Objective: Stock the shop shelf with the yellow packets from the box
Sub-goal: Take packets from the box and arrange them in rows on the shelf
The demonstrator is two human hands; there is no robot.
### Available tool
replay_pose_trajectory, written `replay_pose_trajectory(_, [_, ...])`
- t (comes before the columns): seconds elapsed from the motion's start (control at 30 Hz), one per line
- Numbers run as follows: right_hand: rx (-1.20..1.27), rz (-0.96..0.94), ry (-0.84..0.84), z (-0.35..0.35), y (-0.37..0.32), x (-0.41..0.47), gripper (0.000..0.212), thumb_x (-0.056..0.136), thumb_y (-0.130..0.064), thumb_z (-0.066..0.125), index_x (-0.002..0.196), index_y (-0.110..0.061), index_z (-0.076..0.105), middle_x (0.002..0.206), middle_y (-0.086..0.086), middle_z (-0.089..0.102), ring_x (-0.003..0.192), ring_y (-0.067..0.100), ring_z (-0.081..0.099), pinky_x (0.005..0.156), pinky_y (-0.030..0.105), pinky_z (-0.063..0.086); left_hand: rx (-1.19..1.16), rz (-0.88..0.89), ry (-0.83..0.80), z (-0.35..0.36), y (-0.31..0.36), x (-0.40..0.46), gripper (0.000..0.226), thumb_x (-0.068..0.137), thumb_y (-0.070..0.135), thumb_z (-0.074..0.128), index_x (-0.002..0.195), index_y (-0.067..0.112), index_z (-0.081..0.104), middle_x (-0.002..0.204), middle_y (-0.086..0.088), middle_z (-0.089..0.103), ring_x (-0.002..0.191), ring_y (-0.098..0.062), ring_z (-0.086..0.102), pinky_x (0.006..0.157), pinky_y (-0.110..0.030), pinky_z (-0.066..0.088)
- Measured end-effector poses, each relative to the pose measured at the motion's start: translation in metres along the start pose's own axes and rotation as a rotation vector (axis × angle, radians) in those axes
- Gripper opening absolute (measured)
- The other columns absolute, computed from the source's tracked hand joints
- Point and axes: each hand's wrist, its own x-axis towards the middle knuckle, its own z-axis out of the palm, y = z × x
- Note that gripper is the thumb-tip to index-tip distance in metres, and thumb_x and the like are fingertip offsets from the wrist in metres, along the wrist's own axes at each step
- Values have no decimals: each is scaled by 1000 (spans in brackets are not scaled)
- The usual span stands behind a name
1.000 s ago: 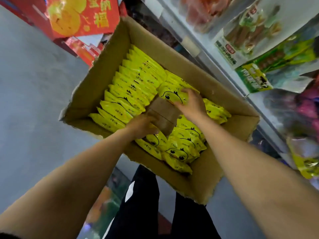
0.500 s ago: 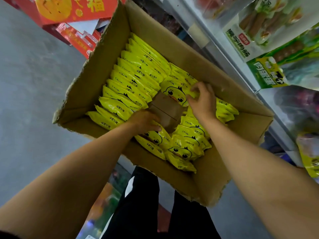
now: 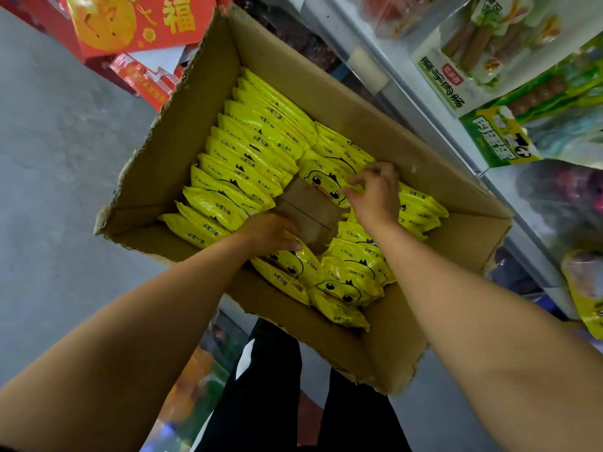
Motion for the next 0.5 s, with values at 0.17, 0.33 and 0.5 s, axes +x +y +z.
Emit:
replay_pose_trajectory(0.17, [-63,-33,13,-4,-7,0,10,78,-31,79,84,-24,77,117,0,57,115,24,46,87,29,38,28,1,-5,2,-2,3,45,80,54,70,119,33,67,128,4,63,120,-16,55,100,-31,43])
replay_pose_trajectory(0.33, [433,-25,-228,-23,3,-11,7,87,-23,70,84,-25,65,98,-8,64,97,14,56,85,28,40,31,4,2,2,-3,4,44,80,53,71,118,32,68,126,4,64,120,-16,55,99,-31,43])
replay_pose_trajectory(0.5, [551,55,-78,-22,12,-22,4,100,-19,53,102,-18,51,86,-8,55,81,12,52,68,23,41,66,1,-8,4,-4,5,47,78,57,71,119,33,67,128,6,63,121,-15,55,100,-31,43])
